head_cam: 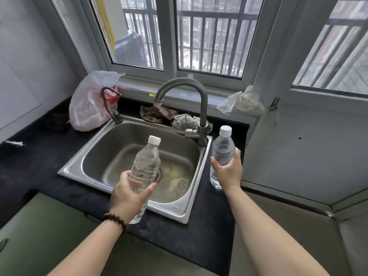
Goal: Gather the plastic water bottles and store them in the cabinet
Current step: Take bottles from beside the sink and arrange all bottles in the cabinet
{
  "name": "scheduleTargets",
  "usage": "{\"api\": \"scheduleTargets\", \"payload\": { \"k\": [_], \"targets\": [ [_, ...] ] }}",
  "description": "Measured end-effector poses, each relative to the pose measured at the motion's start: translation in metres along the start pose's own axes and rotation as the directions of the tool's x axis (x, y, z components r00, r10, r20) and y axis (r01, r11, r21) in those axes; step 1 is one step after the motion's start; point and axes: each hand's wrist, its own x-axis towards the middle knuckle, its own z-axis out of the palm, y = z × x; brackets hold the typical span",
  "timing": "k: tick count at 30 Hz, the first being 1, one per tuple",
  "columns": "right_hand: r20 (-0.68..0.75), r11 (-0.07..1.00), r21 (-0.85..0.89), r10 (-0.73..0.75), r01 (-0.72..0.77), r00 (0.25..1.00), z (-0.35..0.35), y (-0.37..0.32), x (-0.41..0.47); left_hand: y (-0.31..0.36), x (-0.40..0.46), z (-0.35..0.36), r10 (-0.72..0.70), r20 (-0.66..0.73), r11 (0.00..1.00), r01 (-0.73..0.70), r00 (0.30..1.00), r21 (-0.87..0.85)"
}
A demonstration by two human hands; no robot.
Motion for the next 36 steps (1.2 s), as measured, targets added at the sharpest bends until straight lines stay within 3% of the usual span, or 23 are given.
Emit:
{"api": "scheduleTargets", "payload": {
  "k": [8, 14, 18, 24, 30, 36],
  "targets": [
    [0.208, 0.983, 0.181, -0.083, 0.045, 0.975, -0.007, -0.059, -0.096, -0.015, -0.047, -0.048, -0.050, -0.179, 0.992, 0.029, 0.983, -0.119],
    [0.443, 0.960, 0.276, -0.168, 0.044, 0.881, 0.005, -0.094, -0.201, -0.052, -0.138, -0.092, -0.160, -0.350, 0.956, 0.057, 0.923, -0.288],
    [0.585, 0.958, 0.282, -0.217, 0.055, 0.781, 0.008, -0.106, -0.288, -0.091, -0.232, -0.133, -0.278, -0.462, 0.941, 0.142, 0.842, -0.307],
    [0.793, 0.958, 0.278, -0.266, 0.063, 0.549, 0.003, -0.114, -0.432, -0.156, -0.385, -0.197, -0.453, -0.642, 0.890, 0.272, 0.619, -0.365],
    [0.927, 0.947, 0.298, -0.317, 0.119, 0.201, 0.005, -0.132, -0.580, -0.206, -0.533, -0.250, -0.586, -0.759, 0.803, 0.332, 0.285, -0.495],
    [0.929, 0.924, 0.358, -0.339, 0.132, -0.148, 0.012, -0.164, -0.715, -0.241, -0.659, -0.292, -0.645, -0.763, 0.703, 0.361, -0.036, -0.612]
  ]
}}
